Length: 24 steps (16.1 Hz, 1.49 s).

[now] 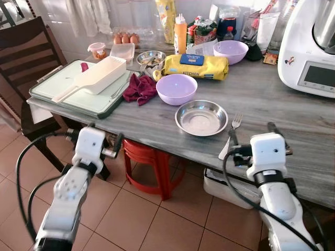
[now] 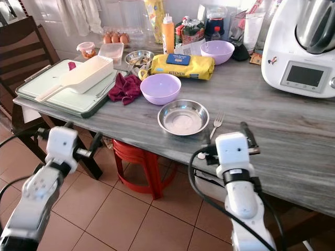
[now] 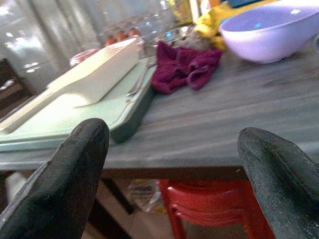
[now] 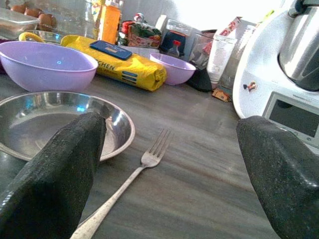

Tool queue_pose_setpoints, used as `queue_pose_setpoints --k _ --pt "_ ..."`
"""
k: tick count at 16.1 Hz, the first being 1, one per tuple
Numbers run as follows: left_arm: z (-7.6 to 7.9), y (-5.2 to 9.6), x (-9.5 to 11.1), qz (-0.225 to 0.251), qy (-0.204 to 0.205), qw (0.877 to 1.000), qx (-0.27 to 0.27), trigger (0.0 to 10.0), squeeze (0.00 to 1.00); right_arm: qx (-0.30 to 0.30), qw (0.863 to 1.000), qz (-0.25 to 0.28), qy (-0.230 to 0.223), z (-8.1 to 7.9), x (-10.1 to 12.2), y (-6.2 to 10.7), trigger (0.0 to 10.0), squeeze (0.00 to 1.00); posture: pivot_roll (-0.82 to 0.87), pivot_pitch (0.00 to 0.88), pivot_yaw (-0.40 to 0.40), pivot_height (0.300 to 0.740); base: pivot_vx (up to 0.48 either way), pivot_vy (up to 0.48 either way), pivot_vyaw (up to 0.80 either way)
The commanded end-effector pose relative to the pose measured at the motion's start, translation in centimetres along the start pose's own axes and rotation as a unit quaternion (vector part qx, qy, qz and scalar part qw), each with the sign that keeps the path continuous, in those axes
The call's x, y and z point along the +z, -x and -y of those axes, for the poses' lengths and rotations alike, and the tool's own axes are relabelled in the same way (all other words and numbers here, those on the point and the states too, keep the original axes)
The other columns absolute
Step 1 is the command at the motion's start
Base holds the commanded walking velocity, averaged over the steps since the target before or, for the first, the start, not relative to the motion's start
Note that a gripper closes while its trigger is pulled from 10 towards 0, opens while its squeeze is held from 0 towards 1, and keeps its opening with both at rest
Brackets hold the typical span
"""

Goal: Setting the table

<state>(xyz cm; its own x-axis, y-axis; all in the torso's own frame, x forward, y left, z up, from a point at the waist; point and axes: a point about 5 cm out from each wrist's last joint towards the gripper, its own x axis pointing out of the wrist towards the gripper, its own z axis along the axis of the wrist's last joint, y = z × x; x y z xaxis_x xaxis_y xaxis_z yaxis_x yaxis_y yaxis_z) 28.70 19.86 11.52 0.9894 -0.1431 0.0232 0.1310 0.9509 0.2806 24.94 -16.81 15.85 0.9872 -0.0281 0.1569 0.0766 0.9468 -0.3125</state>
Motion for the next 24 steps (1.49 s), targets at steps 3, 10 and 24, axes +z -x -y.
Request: queue_pose_setpoints --k 3,10,24 --pt "-1.5 1.6 -1.3 -0.022 -0.003 0.998 0.065 10.0 0.00 -0.008 1.000 -0.005 -0.005 0.1 -0.2 0.2 10.0 0.00 -0.14 0.044 0.090 0.740 0.000 0.000 0.00" --pt "-2.9 5.1 -3.1 -0.062 0.006 0.987 0.151 10.0 0.00 -0.014 1.000 -0.009 -0.013 0.4 -0.5 -0.2 10.0 0.00 -0.10 0.048 0.073 0.740 0.000 0.000 0.00" --pt "2.3 2.8 -1.3 -0.043 0.036 0.998 -0.003 10.0 0.00 -0.019 0.998 -0.033 -0.041 0.2 -1.4 -0.2 10.0 0.00 -0.11 0.065 0.097 0.740 0.000 0.000 -0.19"
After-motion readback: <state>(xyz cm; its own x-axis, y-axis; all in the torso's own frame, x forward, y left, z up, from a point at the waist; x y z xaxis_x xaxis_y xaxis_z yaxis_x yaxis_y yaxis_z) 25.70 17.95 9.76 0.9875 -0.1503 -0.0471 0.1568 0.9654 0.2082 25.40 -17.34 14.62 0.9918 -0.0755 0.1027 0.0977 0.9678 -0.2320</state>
